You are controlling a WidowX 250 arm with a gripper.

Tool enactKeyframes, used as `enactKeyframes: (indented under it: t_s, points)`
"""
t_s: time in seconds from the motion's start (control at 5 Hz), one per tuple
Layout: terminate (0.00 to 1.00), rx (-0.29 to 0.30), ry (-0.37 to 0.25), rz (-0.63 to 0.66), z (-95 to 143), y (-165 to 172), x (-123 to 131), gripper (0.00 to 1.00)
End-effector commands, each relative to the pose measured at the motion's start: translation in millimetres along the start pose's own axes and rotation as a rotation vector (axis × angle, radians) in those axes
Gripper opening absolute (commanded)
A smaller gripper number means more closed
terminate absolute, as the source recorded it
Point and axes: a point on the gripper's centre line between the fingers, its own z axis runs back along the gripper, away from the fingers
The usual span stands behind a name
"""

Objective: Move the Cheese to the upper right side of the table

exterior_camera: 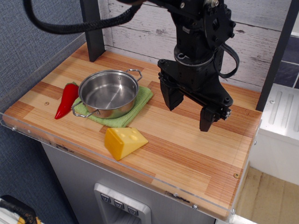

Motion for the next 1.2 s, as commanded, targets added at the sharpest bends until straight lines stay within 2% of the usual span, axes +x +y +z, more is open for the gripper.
enactKeyframes:
  t_s: [0.0,0.4,0.6,0.8,1.0]
  points:
    - [0.00,0.000,0.000,0.000,0.0,0.0,0.0,1.00]
    - [0.00,-0.015,0.201,-0.208,4.3,29.8,-33.9,1.00]
    - [0.00,-0.016,0.254,-0.215,3.7,46.8,-51.6,1.00]
    - [0.00,0.033,0.291,-0.216,1.1,56.6,-62.5,1.00]
    - [0.00,0.040,0.303,-0.149,-1.5,67.5,-76.8,1.00]
